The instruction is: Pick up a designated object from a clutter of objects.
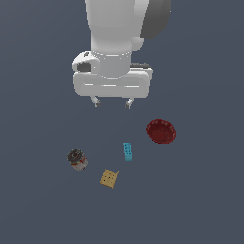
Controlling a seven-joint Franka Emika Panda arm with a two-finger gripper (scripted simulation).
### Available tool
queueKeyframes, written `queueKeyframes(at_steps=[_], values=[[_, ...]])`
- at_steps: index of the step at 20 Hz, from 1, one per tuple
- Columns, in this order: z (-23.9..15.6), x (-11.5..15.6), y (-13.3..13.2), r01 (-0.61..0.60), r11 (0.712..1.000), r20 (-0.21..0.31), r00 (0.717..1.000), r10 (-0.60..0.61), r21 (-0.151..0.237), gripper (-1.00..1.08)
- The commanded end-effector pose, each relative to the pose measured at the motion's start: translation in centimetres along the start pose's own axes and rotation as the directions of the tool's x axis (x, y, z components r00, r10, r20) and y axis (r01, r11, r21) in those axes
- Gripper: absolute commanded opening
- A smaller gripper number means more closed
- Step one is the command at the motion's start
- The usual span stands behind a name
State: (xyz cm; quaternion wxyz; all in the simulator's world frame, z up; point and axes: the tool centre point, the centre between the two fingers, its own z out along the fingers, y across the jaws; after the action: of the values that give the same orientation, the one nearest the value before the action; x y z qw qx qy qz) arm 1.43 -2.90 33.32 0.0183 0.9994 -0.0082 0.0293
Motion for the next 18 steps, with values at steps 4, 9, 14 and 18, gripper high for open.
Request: queueKeyframes(at_steps=[4, 9, 14, 18], values=[[3.3, 0.7, -0.8, 0.014, 1.0, 0.008, 1.0, -0.014, 0.002, 1.0], [8.2, 1.3, -2.0, 0.034, 0.999, 0.018, 0.999, -0.034, 0.008, 1.0], [14.7, 1.4, -3.6, 0.059, 0.998, 0.032, 0.998, -0.059, 0.017, 1.0], [19.2, 0.9, -4.8, 0.075, 0.997, 0.041, 0.996, -0.076, 0.026, 1.0]])
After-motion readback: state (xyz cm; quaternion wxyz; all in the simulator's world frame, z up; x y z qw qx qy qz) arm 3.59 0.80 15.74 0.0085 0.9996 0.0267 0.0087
